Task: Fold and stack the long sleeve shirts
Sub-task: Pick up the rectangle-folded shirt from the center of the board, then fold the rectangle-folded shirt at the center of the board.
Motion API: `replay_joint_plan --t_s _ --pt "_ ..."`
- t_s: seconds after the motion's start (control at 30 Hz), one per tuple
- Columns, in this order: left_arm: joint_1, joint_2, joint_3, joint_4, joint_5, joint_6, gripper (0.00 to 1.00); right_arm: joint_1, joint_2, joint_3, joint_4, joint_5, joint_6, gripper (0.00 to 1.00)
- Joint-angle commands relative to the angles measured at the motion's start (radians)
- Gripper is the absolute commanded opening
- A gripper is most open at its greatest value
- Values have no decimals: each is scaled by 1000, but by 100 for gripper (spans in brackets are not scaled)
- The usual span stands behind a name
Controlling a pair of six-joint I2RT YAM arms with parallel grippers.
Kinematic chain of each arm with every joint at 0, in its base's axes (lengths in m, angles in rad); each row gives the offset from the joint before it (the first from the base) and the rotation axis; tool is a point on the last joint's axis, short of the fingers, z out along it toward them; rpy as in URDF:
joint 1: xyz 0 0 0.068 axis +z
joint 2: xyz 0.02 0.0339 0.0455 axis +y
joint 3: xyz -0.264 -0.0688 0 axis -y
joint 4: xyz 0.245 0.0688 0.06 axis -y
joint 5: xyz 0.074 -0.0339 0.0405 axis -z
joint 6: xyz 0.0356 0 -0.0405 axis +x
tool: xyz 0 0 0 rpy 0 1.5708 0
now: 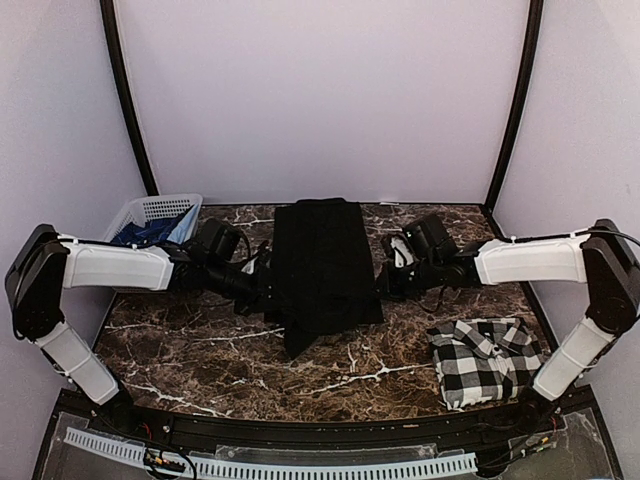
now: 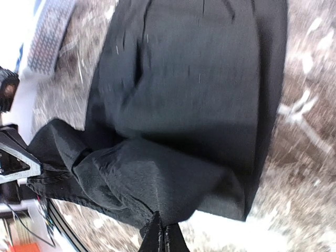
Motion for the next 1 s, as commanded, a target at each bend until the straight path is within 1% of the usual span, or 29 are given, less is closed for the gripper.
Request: replay_joint_plan --t_s 0.0,0.27,0.5,0.53,0.57,0.6,0.63,0.67,0.7,0.73,0.77,0.8,0.83,0.87,0.9,0.93,0.97 --pt "58 38 64 127 33 -75 0 -46 35 83 62 32 43 0" --pt "159 205 138 271 74 -175 0 -122 194 221 123 1 43 0" --pt "194 274 119 366 54 -260 0 -151 326 335 140 -33 11 0" --pt "195 281 116 385 50 -275 2 -153 337 348 138 -38 5 0" --pt "195 282 110 390 41 -279 5 -155 346 358 136 -39 -3 0" --pt "195 284 109 395 35 -282 13 -156 354 368 132 -35 -11 4" --pt "195 283 105 395 22 -282 17 -157 360 382 119 -34 -21 9" --pt "195 281 103 398 17 -279 29 -157 362 394 97 -30 -34 14" --pt "195 279 104 399 7 -275 35 -158 364 405 82 -25 -46 20" --pt "195 277 107 394 1 -263 42 -158 359 414 70 -16 -58 26" --pt "196 275 113 390 -11 -254 45 -159 354 419 63 -9 -70 32" --pt "196 269 117 387 -17 -232 52 -158 345 424 54 0 -81 38" --pt "197 264 125 377 -34 -220 55 -159 331 428 44 12 -94 44" --pt "199 253 128 372 -44 -196 60 -158 322 434 28 23 -110 48" --pt "200 247 132 371 -61 -185 63 -158 313 439 13 40 -125 52" --pt "202 237 136 376 -64 -161 67 -158 301 440 0 58 -141 54" --pt "203 231 141 378 -66 -150 68 -158 292 440 -12 72 -153 56"
